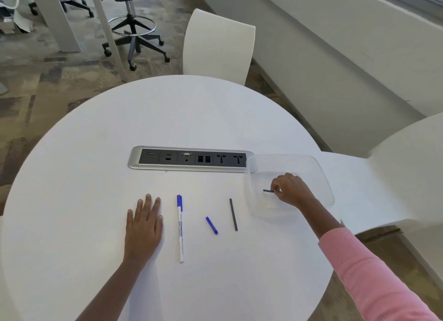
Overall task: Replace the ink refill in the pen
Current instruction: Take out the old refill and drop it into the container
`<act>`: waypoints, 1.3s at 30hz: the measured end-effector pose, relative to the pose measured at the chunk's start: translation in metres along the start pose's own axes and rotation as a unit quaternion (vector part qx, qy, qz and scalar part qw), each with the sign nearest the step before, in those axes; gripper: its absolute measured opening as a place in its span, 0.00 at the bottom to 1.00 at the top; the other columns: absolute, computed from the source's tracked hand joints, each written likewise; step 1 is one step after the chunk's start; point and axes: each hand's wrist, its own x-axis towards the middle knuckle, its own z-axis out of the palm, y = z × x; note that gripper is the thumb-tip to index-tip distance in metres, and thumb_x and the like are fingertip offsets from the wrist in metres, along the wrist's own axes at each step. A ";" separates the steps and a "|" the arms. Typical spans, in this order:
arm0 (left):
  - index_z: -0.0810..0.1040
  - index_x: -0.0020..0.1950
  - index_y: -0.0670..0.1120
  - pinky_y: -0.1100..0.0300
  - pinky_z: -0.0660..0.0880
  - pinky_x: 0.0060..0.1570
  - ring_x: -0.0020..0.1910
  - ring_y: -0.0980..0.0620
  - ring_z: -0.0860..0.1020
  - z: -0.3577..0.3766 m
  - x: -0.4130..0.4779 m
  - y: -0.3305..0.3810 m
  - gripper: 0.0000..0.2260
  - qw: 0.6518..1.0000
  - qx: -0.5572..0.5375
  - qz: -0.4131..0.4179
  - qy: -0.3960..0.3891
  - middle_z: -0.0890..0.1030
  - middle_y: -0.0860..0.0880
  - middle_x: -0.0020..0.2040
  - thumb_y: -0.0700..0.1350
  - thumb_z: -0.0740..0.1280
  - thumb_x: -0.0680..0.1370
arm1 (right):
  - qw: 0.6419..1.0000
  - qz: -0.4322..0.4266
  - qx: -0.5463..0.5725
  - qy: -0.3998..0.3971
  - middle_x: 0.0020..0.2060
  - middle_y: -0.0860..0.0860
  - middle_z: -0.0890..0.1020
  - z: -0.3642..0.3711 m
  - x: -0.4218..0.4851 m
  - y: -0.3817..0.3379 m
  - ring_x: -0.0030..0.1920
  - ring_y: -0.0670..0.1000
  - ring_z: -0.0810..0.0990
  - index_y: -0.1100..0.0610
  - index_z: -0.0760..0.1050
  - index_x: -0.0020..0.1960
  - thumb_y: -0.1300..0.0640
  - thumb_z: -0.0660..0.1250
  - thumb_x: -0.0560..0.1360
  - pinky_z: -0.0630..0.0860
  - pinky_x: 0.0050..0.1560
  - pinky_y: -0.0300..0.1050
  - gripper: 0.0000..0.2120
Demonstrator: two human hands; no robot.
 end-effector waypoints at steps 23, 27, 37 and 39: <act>0.66 0.69 0.40 0.37 0.60 0.66 0.69 0.36 0.65 0.008 0.001 -0.003 0.29 1.000 -0.003 -0.007 0.014 0.66 0.37 0.70 0.50 0.42 0.74 | 0.982 0.044 0.132 0.130 0.47 0.57 0.81 -0.028 -0.014 -0.018 0.49 0.58 0.76 0.60 0.77 0.50 0.63 0.62 0.74 0.73 0.49 0.53 0.07; 0.65 0.69 0.41 0.38 0.59 0.67 0.70 0.36 0.64 0.008 0.002 -0.006 0.29 1.000 -0.010 0.000 0.013 0.65 0.37 0.71 0.50 0.41 0.74 | 0.942 0.021 0.244 0.231 0.41 0.57 0.80 -0.043 -0.034 -0.054 0.43 0.57 0.77 0.62 0.77 0.45 0.66 0.63 0.73 0.75 0.43 0.51 0.05; 0.66 0.69 0.40 0.39 0.58 0.68 0.70 0.36 0.63 0.006 0.000 -0.016 0.29 0.999 -0.025 0.034 0.008 0.64 0.36 0.71 0.50 0.42 0.74 | 0.926 0.013 0.340 0.162 0.42 0.58 0.79 0.004 -0.057 -0.160 0.43 0.56 0.77 0.61 0.77 0.45 0.65 0.61 0.73 0.71 0.45 0.45 0.06; 0.67 0.69 0.40 0.39 0.60 0.67 0.69 0.35 0.65 0.005 0.000 -0.019 0.28 0.999 -0.026 0.043 0.004 0.66 0.36 0.70 0.50 0.43 0.74 | 0.925 0.015 0.351 0.143 0.43 0.58 0.79 0.018 -0.060 -0.179 0.44 0.56 0.77 0.61 0.76 0.46 0.64 0.60 0.74 0.72 0.45 0.46 0.06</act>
